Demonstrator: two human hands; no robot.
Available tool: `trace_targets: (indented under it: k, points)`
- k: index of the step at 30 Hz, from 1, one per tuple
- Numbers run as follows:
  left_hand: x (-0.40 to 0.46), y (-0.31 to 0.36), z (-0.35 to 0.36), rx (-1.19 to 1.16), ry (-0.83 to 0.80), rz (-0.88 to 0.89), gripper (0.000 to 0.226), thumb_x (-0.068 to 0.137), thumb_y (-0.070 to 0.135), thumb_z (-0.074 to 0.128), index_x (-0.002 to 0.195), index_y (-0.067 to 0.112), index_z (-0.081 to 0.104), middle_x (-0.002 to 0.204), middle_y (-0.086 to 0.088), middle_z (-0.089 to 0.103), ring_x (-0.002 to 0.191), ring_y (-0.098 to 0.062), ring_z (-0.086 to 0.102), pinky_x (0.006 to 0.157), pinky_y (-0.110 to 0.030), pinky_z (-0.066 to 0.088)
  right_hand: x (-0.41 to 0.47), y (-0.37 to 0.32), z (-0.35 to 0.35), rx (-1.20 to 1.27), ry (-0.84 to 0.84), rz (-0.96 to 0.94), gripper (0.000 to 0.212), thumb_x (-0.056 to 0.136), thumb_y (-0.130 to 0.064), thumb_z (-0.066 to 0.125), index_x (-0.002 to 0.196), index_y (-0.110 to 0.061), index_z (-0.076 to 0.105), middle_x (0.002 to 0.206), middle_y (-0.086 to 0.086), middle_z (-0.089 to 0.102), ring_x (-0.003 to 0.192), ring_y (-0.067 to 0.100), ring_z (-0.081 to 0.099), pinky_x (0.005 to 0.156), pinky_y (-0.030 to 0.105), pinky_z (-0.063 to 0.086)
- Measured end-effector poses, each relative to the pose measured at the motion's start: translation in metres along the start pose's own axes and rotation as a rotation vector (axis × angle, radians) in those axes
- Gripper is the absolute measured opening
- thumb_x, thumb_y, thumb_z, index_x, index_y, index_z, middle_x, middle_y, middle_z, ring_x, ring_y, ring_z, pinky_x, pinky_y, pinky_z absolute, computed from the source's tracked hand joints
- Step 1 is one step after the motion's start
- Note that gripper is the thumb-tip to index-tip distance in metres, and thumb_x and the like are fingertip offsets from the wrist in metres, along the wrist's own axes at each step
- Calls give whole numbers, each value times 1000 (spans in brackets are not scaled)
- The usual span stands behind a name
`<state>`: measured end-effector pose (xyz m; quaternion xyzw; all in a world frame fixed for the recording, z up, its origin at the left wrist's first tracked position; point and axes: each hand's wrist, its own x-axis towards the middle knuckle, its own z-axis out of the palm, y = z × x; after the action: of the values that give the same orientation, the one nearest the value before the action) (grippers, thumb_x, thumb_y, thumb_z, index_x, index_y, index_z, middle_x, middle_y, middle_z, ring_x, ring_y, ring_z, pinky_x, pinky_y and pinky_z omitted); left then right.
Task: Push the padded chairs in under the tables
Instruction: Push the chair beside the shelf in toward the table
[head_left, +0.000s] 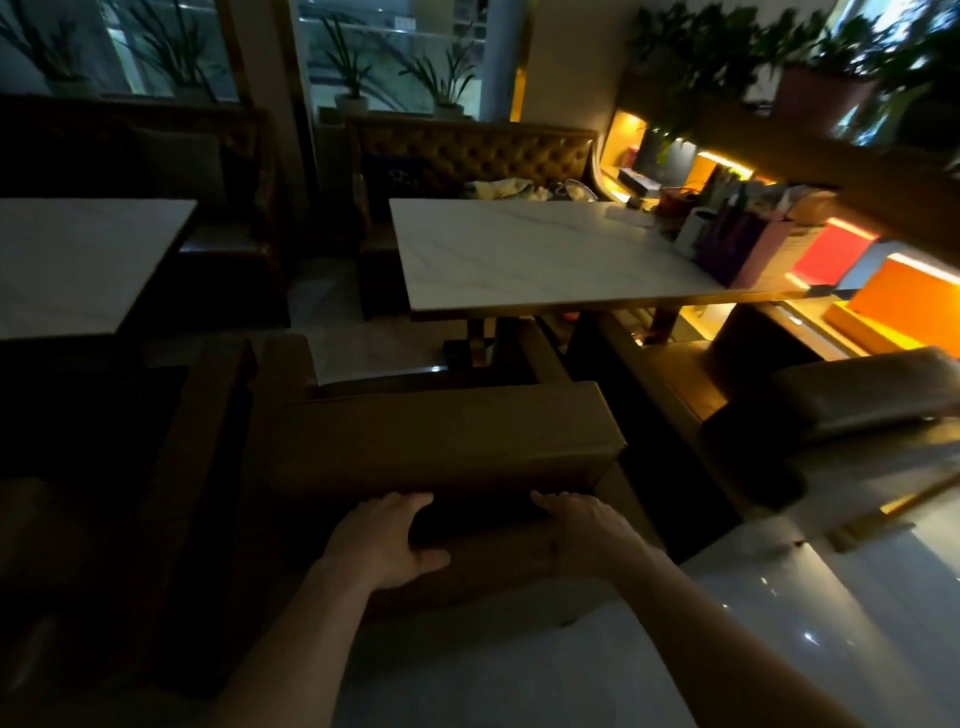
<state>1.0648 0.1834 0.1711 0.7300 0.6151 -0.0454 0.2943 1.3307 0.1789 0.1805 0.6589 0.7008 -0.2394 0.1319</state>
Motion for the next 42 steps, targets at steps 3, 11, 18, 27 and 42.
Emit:
trace_targets:
  k: [3,11,18,27,42]
  points:
    - [-14,17,-8,32,-11,54,87,79,69,62,150,41,22,156,6,30,138,-19,34,109,-42,36,-27,6,-8,-14,37,11,76,91,-39,61,154,-39,19,156,1,34,140,24,35,109,38,35]
    - [-21,115,-29,117,7,177,85,78,70,62,149,39,28,148,5,39,133,-19,39,101,-40,42,-102,69,-41,99,212,44,57,90,-52,54,141,-31,42,126,-1,55,119,20,54,94,36,46]
    - [0,263,-5,141,40,348,80,81,66,63,148,39,28,152,3,33,136,-21,35,105,-43,40,-164,204,-52,216,327,235,70,87,-60,59,149,-41,31,145,1,44,129,22,47,100,37,45]
    - [24,471,85,128,106,438,87,77,71,62,149,38,26,151,2,35,137,-22,35,103,-44,43,-255,419,-48,261,445,417,75,82,-60,65,147,-33,40,147,5,47,132,25,48,105,41,43]
    - [174,678,187,126,-14,489,90,78,71,61,151,38,21,153,3,32,140,-20,30,108,-41,36,-206,655,-57,347,399,497,68,90,-50,61,150,-32,35,154,1,38,137,23,38,109,36,37]
